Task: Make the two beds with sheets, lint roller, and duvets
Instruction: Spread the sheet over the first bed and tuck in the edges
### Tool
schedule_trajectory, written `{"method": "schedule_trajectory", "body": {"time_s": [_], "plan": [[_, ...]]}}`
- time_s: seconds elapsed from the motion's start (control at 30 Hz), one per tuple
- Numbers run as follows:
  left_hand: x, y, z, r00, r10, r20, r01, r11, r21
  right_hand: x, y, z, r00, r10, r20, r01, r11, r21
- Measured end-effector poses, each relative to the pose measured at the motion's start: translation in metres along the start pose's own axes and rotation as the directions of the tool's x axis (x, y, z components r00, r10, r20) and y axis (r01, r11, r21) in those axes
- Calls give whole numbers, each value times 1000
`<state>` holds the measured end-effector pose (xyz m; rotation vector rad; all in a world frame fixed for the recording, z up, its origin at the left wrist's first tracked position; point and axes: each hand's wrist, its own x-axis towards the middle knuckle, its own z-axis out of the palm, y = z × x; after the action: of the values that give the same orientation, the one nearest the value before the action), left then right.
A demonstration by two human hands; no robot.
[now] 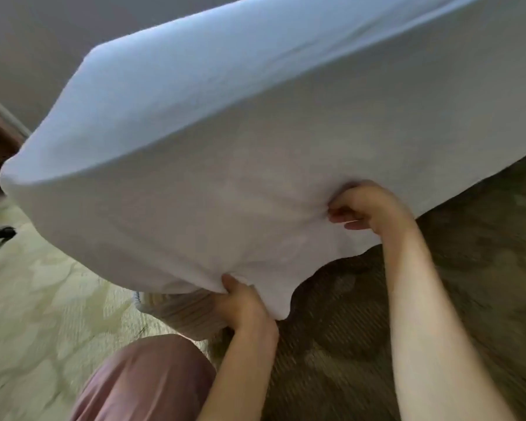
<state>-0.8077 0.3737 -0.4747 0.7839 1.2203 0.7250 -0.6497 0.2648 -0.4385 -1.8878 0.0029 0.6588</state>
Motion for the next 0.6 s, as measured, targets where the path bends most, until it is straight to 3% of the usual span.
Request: {"method": "schedule_trajectory", "body": {"time_s": [0.1,0.2,0.27,0.43,0.53,0.6], "plan": [[-3,-22,-7,968,164,-192,-153,986,71,-3,-1,-42,966,-104,238,160,959,-232],[0,-39,-18,917,209,-339,-166,975,150,5,7,-75,923,-232,308,265,962,-71],[-1,-42,-22,899,253,-357,-198,963,184,11,13,-85,904,-260,340,267,963,26],[1,-36,-51,895,137,-425,-19,963,270,2,11,-58,816,-191,546,329,930,-166],[1,-44,-61,797,337,-500,-197,929,313,-1,8,-32,734,-197,650,380,912,-153],[-19,-41,-53,741,495,-453,-392,867,306,2,6,-19,743,-221,632,383,914,-131]]}}
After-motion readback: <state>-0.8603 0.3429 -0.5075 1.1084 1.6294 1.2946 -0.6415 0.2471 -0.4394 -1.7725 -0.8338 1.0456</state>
